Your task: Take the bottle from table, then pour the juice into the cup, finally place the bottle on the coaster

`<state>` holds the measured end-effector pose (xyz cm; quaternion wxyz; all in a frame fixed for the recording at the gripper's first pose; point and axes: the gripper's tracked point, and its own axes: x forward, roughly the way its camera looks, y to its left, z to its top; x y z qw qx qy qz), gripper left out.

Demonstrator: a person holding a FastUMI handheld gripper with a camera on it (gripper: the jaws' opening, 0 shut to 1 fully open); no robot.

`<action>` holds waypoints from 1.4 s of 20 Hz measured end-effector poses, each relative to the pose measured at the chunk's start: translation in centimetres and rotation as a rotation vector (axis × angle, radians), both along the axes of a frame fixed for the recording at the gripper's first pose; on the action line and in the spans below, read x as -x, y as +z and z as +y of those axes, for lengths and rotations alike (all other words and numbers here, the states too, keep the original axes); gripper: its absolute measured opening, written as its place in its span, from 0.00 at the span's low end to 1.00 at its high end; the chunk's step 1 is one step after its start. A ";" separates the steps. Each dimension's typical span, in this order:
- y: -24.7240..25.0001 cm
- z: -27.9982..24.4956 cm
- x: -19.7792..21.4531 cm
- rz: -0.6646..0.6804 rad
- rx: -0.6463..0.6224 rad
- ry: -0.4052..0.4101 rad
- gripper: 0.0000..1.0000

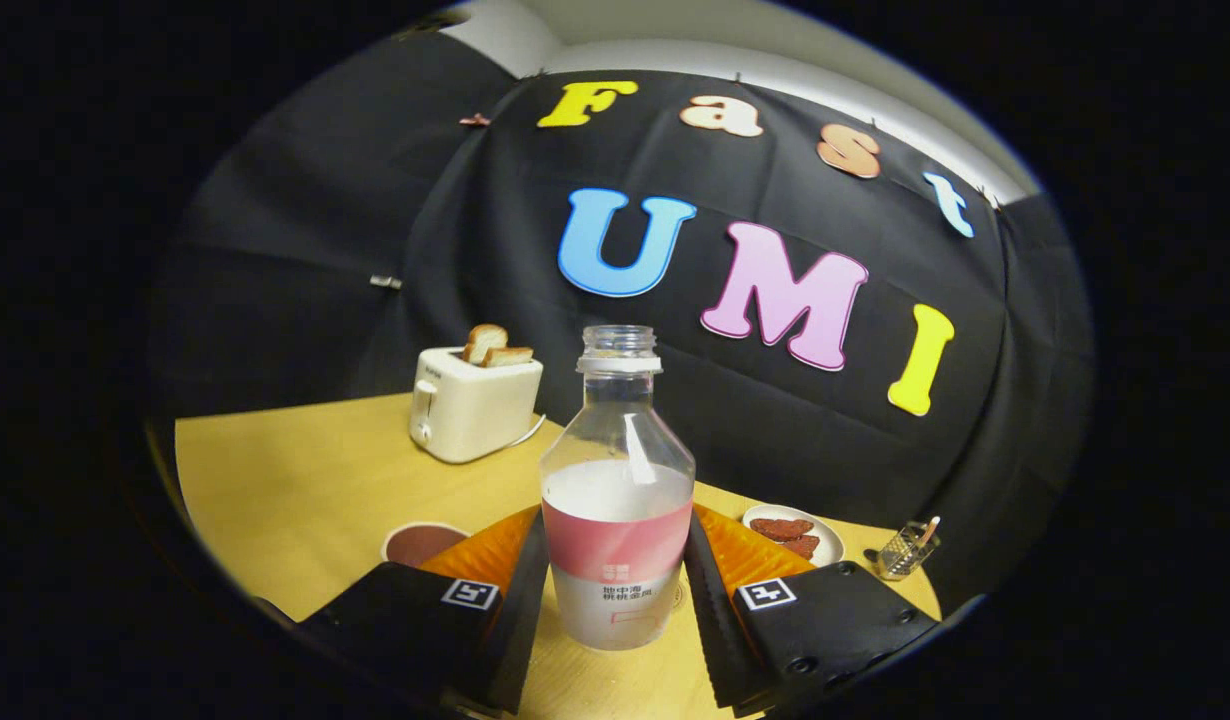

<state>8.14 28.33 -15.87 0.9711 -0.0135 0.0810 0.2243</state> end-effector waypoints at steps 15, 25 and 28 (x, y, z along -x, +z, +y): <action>-2.4 -3.7 -7.3 -0.055 -0.095 -0.130 0.72; -8.8 -1.6 -8.9 0.017 -0.130 -0.149 0.73; -10.2 -1.4 -9.9 0.027 -0.137 -0.163 0.73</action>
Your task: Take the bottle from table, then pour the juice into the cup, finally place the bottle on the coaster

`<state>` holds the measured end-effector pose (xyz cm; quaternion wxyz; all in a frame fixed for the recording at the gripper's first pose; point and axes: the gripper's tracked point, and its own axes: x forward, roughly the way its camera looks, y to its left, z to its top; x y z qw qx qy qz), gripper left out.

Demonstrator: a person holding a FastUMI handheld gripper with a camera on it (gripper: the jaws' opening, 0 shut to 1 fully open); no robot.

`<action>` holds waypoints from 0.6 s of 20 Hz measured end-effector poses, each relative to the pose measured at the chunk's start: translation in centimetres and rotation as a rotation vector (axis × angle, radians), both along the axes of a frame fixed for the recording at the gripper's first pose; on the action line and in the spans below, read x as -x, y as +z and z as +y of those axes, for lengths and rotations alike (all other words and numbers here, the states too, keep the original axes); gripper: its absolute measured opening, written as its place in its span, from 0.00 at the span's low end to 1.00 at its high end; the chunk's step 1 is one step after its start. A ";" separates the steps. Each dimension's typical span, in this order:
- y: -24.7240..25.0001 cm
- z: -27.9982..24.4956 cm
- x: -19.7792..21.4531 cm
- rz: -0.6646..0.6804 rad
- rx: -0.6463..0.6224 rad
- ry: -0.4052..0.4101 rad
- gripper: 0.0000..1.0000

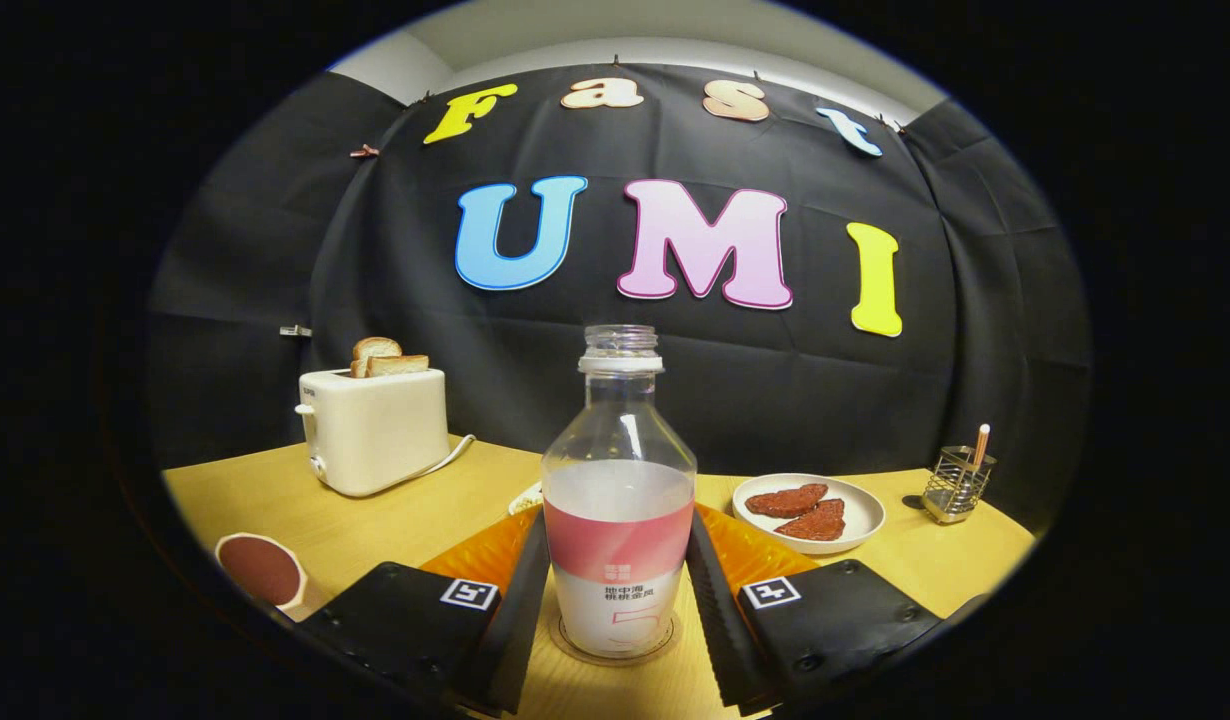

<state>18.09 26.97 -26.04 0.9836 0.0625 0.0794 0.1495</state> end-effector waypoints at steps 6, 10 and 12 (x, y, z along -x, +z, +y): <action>-2.1 0.5 -1.2 0.023 -0.009 -0.010 0.73; -2.4 0.4 -1.4 0.018 -0.003 -0.012 0.75; -2.8 0.5 -1.4 0.035 -0.004 -0.010 0.77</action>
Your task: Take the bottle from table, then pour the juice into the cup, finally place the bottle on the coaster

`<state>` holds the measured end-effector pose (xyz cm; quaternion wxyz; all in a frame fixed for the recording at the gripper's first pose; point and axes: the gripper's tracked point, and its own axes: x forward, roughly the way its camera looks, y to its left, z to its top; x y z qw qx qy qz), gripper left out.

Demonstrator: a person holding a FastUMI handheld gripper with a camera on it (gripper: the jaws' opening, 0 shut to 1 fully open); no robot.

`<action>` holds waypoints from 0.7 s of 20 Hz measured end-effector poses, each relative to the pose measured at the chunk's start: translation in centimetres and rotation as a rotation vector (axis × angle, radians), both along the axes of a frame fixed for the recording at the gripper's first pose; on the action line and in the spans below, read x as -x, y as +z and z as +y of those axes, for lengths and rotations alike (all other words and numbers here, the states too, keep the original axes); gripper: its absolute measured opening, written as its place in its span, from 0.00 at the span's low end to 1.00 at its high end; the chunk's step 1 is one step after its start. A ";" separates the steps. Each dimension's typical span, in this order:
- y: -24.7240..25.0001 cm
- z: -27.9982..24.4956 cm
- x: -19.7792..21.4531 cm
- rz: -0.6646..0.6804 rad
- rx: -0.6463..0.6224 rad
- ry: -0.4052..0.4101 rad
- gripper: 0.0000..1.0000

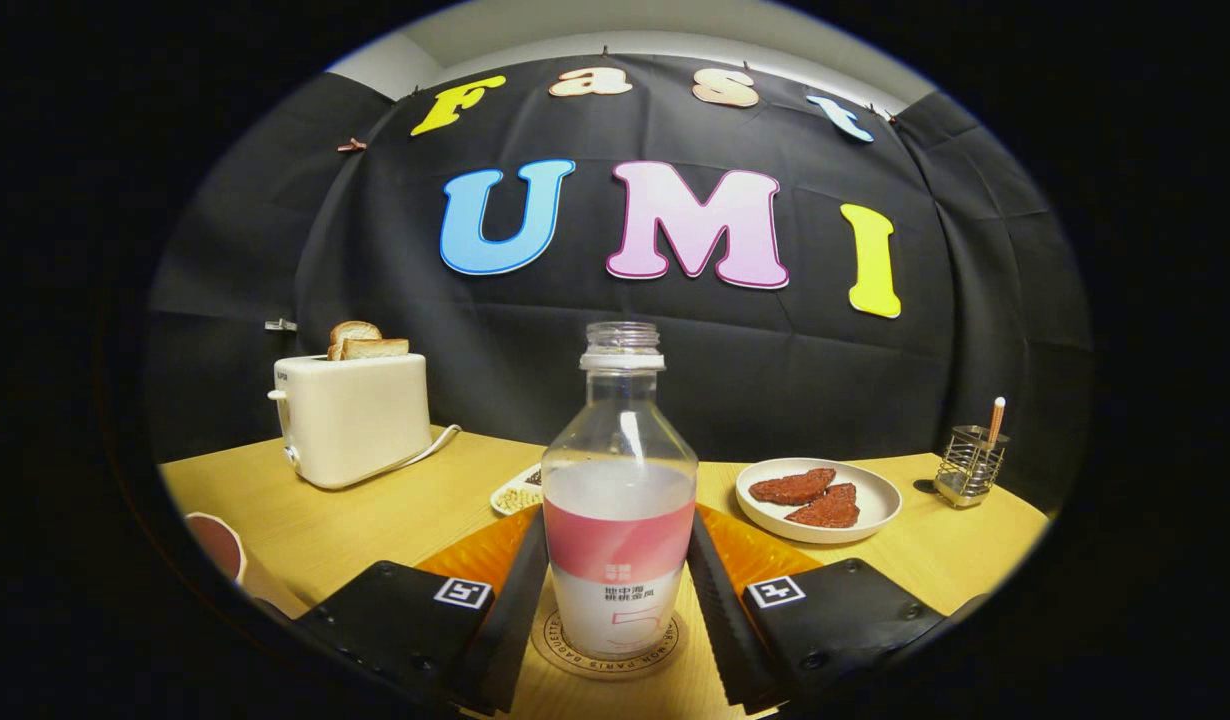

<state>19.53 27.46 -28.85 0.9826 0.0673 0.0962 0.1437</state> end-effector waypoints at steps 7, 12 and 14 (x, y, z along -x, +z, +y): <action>-0.9 0.1 1.1 0.065 -0.029 0.029 0.98; -0.7 -0.8 1.4 0.084 -0.036 0.028 0.99; -0.6 -1.1 2.1 0.092 -0.030 0.038 0.98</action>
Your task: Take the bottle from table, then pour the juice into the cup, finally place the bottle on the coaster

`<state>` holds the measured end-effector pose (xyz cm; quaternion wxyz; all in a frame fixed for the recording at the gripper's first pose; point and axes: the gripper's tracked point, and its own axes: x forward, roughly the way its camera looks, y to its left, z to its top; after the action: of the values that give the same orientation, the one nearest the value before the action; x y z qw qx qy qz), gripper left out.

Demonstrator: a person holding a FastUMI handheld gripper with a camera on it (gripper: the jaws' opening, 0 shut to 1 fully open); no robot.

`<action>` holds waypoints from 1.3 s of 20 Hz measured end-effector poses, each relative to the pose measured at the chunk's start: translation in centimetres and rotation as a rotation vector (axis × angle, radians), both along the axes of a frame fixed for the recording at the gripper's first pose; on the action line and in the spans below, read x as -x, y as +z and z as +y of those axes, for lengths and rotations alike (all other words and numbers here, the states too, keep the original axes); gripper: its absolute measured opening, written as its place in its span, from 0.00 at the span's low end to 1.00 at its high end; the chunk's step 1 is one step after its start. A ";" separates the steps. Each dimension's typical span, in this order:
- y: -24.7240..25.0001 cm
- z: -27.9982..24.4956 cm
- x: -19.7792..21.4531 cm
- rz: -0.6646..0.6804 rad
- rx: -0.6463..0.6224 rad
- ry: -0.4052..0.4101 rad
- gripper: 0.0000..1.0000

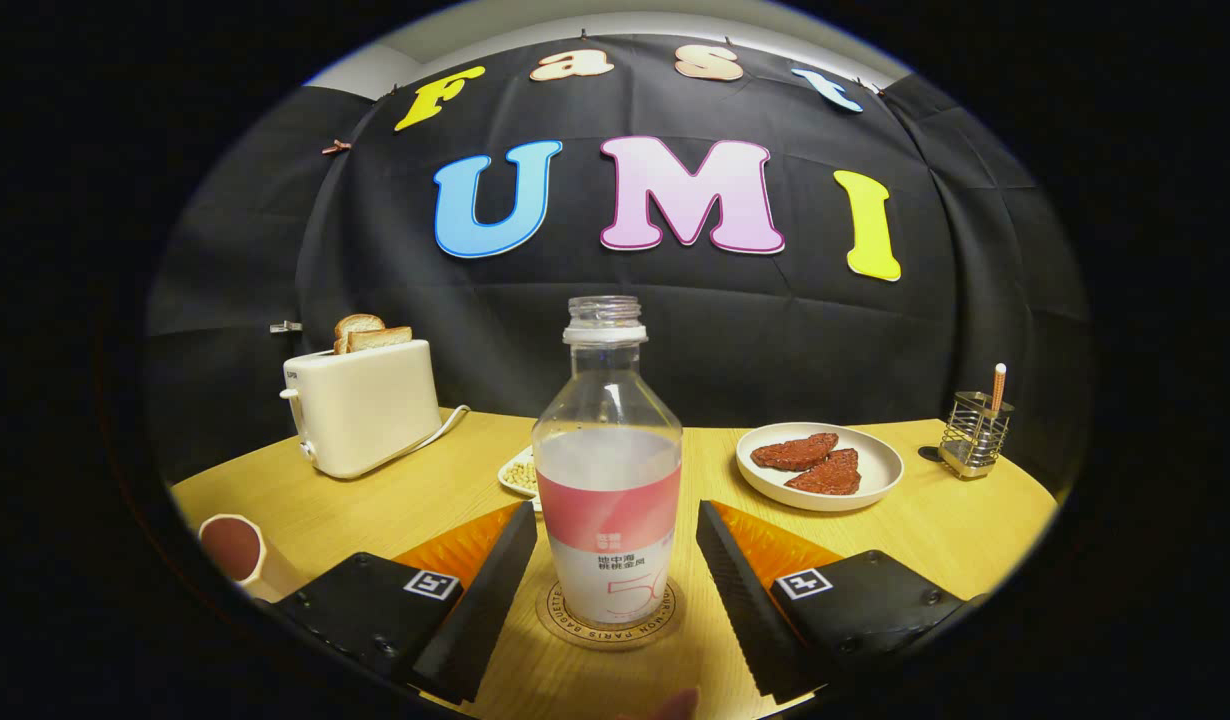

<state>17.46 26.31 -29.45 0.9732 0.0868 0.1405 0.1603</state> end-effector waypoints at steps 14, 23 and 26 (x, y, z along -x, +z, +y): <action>8.7 -6.5 8.4 -0.013 0.037 -0.018 0.98; 21.2 -11.8 9.8 -0.157 0.081 -0.080 0.97; 24.4 -13.1 10.1 -0.173 0.096 -0.115 0.97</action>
<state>7.35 13.20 -5.09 0.9923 0.0340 0.0581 0.1041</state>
